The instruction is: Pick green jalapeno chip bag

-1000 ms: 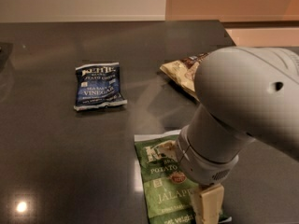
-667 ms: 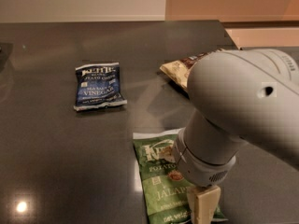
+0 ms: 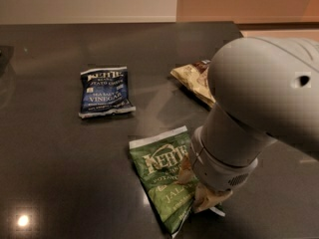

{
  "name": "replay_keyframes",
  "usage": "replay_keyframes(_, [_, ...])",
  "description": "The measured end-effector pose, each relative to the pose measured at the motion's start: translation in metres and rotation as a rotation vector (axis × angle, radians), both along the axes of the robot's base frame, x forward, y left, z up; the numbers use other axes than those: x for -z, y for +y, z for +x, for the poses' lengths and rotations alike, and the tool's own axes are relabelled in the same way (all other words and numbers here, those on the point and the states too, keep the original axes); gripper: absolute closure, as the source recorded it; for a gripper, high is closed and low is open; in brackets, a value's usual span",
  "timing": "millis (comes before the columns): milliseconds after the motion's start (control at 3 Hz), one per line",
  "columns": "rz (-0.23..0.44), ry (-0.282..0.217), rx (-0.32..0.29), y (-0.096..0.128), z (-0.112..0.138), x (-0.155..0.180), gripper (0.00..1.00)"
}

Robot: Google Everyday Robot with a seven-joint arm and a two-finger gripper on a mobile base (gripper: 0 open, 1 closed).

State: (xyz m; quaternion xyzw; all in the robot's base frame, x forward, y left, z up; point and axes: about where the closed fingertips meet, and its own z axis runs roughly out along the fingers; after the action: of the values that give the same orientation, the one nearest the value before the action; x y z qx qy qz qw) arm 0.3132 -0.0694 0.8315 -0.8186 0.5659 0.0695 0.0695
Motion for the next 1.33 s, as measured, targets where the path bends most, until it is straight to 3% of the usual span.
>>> replay_keyframes(333, [0.023, -0.017, 0.012, -0.001, 0.005, -0.020, 0.92])
replay_keyframes(667, [0.057, -0.053, 0.019, -0.003, 0.013, -0.053, 1.00])
replay_keyframes(1333, [0.141, -0.133, -0.012, -0.010, 0.023, -0.143, 1.00])
